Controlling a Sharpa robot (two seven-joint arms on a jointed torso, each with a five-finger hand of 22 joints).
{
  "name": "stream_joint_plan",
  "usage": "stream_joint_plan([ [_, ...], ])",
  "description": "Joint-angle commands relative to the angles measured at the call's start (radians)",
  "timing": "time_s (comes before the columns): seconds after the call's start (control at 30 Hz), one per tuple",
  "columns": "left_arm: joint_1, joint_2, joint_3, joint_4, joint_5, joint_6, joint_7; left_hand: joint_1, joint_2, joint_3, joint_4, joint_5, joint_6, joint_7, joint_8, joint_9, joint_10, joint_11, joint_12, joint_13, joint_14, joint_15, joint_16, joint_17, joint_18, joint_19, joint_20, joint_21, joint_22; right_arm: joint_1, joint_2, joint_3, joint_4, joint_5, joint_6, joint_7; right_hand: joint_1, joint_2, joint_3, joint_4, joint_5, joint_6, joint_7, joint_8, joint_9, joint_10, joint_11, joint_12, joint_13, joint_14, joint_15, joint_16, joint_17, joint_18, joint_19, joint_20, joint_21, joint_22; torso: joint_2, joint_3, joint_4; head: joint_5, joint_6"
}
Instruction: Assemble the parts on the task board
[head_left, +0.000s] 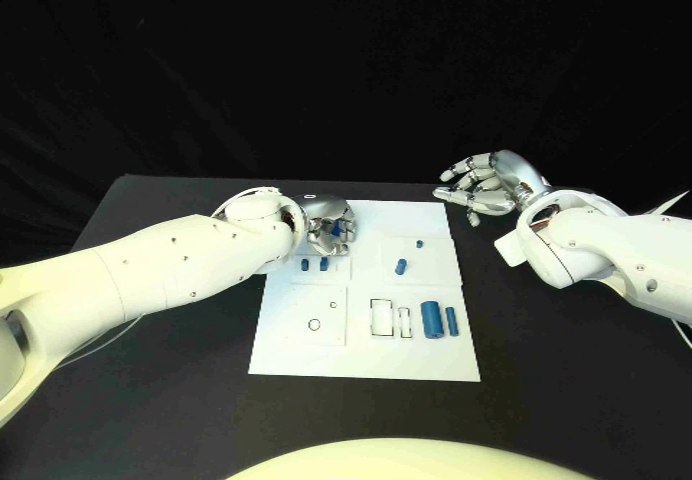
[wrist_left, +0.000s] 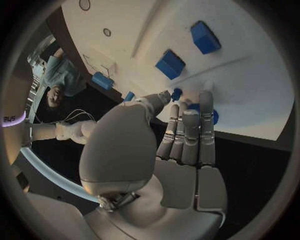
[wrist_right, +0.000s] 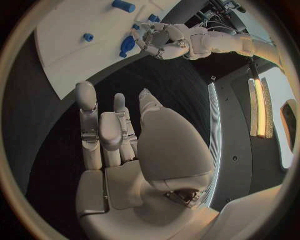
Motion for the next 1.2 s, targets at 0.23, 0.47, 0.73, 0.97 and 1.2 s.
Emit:
stream_joint_plan([
  [0.23, -0.003, 0.006, -0.001, -0.012, 0.005, 0.009, 0.001, 0.011, 0.006, 0.016, -0.022, 0.019, 0.025, 0.001, -0.022, -0.021, 0.025, 0.0, -0.017, -0.02, 0.023, 0.0, 0.037, 0.032, 0.005, 0.004, -0.004, 0.038, 0.027, -0.001, 0.002, 0.0, 0.0, -0.002, 0.005, 0.0, 0.003, -0.027, 0.026, 0.002, 0.011, 0.022, 0.007, 0.009, 0.005, -0.036, -0.002, -0.013, -0.011, 0.004, 0.0, -0.009, -0.005, 0.025, -0.001, 0.005, -0.009, -0.006, 0.0, 0.0007, 0.0001, -0.001, -0.005],
  [0.47, -0.006, 0.011, -0.003, -0.02, 0.005, 0.021, 0.0, 0.013, 0.008, 0.02, -0.027, 0.018, 0.032, 0.002, -0.024, -0.026, 0.033, -0.001, -0.02, -0.024, 0.027, -0.001, 0.046, 0.036, 0.004, 0.008, -0.005, 0.049, 0.039, -0.001, 0.004, 0.0, -0.001, -0.002, 0.006, 0.0, 0.001, -0.026, 0.026, 0.002, 0.011, 0.023, 0.007, 0.01, 0.005, -0.034, -0.002, -0.015, -0.013, 0.004, 0.0, -0.01, -0.005, 0.024, 0.0, 0.005, -0.008, -0.006, -0.001, 0.0009, -0.0005, 0.0, -0.007],
  [0.73, -0.013, 0.018, -0.006, -0.031, 0.005, 0.015, 0.003, 0.013, 0.007, 0.021, -0.029, 0.018, 0.032, 0.001, -0.025, -0.028, 0.033, -0.001, -0.022, -0.026, 0.03, -0.001, 0.051, 0.039, 0.003, 0.01, -0.005, 0.054, 0.045, -0.001, 0.005, 0.0, -0.001, -0.002, 0.006, 0.0, 0.001, -0.026, 0.026, 0.002, 0.011, 0.023, 0.007, 0.01, 0.005, -0.034, -0.002, -0.015, -0.013, 0.004, 0.0, -0.01, -0.005, 0.024, 0.0, 0.005, -0.008, -0.006, -0.001, 0.0008, -0.0003, -0.002, -0.007],
  [0.97, -0.015, 0.02, -0.007, -0.035, 0.005, 0.015, 0.003, 0.016, 0.014, 0.027, -0.034, 0.018, 0.039, 0.001, -0.029, -0.034, 0.046, -0.003, -0.024, -0.031, 0.037, -0.003, 0.064, 0.047, 0.0, 0.02, -0.006, 0.074, 0.067, -0.001, 0.003, 0.0, 0.002, -0.001, 0.006, -0.001, 0.0, -0.026, 0.026, 0.002, 0.011, 0.023, 0.007, 0.01, 0.005, -0.032, -0.002, -0.017, -0.016, 0.004, 0.0, -0.01, -0.005, 0.025, 0.0, 0.005, -0.01, -0.007, 0.001, 0.0003, 0.0003, -0.004, -0.009],
  [1.2, -0.015, 0.023, -0.01, -0.037, 0.003, 0.016, 0.005, 0.031, 0.039, 0.043, -0.058, 0.016, 0.086, -0.01, -0.027, -0.044, 0.112, -0.026, -0.015, -0.033, 0.104, -0.021, 0.129, 0.129, -0.014, 0.072, -0.019, 0.149, 0.157, -0.001, 0.005, 0.0, 0.001, -0.001, 0.007, -0.001, -0.002, -0.026, 0.026, 0.002, 0.011, 0.024, 0.007, 0.01, 0.005, -0.03, -0.003, -0.018, -0.018, 0.004, -0.001, -0.01, -0.005, 0.025, 0.0, 0.005, -0.01, -0.007, 0.001, 0.0011, 0.001, -0.004, -0.012],
])
